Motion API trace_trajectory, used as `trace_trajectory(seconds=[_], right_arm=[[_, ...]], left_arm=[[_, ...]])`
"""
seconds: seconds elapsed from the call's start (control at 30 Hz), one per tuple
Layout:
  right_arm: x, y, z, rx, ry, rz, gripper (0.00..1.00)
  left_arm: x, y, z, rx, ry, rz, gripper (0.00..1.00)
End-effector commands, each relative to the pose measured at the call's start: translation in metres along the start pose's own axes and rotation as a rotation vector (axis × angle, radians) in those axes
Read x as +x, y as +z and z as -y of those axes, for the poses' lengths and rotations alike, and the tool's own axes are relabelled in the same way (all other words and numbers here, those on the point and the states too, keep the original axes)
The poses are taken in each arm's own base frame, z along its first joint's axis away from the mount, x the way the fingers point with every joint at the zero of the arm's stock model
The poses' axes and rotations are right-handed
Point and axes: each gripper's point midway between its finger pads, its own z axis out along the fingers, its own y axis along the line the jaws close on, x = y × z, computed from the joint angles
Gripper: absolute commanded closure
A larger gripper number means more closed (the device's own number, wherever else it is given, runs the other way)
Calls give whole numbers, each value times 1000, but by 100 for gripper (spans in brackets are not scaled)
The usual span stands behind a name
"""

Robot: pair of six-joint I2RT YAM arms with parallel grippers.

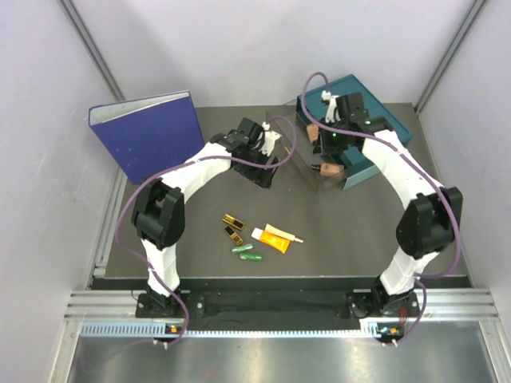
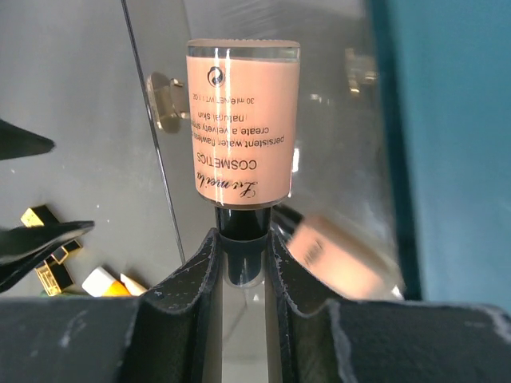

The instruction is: Organize the makeup

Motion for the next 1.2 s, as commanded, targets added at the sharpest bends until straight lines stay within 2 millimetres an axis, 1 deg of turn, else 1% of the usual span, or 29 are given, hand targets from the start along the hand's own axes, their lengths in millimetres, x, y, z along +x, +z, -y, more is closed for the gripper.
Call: trace_trajectory(seconds=[0.0,0.03,0.1,0.13,0.2,0.23,0.27,0.3,0.33,0.37,0.43,0.47,0.53,0.57,0.6,0.67,0.7,0.73,0.77,0.8,0.83,0.93,0.97,1.0,1.03,1.07,1.1,1.13,1.17], right_arm=[[-33,6,-26,-85,-62,69,100],[-34,15,-29,-96,-64,55,100],[-34,23,-33,-101,-69,47,100],[-33,33,-30,-86,-59,32,100],[-29,41,-27,-61,-47,3,100],[-31,50,-21,-32,-42,-7,100],[-30,54,-19,-9,-45,-19,100],[-24,56,-16,12,-49,-54,99],[-24,63,-13,30,-63,-65,98],[-22,66,-15,35,-68,-76,95],[-14,73,-13,44,-67,-109,92],[-11,75,-12,46,-65,-119,87],[-5,77,-10,57,-57,-134,82],[-5,78,-10,60,-57,-134,80],[-3,78,-8,66,-54,-139,74],[-3,78,-7,74,-54,-139,72],[-4,78,-7,73,-56,-136,69],[-7,75,-8,75,-59,-129,68],[-11,73,-8,78,-62,-113,63],[-16,67,-8,84,-65,-95,62],[-20,64,-9,81,-67,-79,57],[-39,49,-16,60,-72,-9,54],[-45,44,-18,54,-74,13,54],[-55,31,-23,44,-79,52,54],[-61,24,-24,40,-80,78,54],[-72,17,-26,36,-83,125,55],[-83,-1,-25,53,-81,177,55],[-89,-10,-19,79,-77,211,57],[-103,-22,-14,110,-83,278,59]], left_arm=[[-23,-33,9,15,-22,109,16],[-24,-35,9,14,-28,117,16],[-20,-35,9,14,-36,111,16],[-19,-35,9,14,-36,111,16],[-19,-35,9,14,-36,111,16],[-19,-37,9,12,-37,114,16],[-19,-36,8,4,-38,115,16],[-21,-39,9,6,-62,124,16],[-22,-39,9,7,-60,132,16],[-23,-39,9,5,-60,135,16],[-24,-39,9,4,-59,138,16],[-25,-40,9,4,-58,141,16],[-26,-40,9,4,-55,141,16],[-26,-40,9,7,-55,139,16],[-26,-40,9,5,-53,139,16],[-25,-40,9,6,-49,139,16],[-24,-39,9,8,-45,137,16],[-25,-39,9,7,-43,139,16],[-25,-39,9,4,-43,141,16],[-25,-39,8,4,-43,139,16],[-26,-40,9,4,-42,144,16],[-26,-38,13,33,-41,140,16],[-26,-37,14,42,-10,141,15],[-25,-37,15,52,-1,138,15],[-25,-37,19,77,9,136,15],[-23,-38,21,90,38,134,16],[-22,-39,23,100,55,132,15],[-19,-38,27,123,76,128,15],[-18,-39,27,125,121,131,15]])
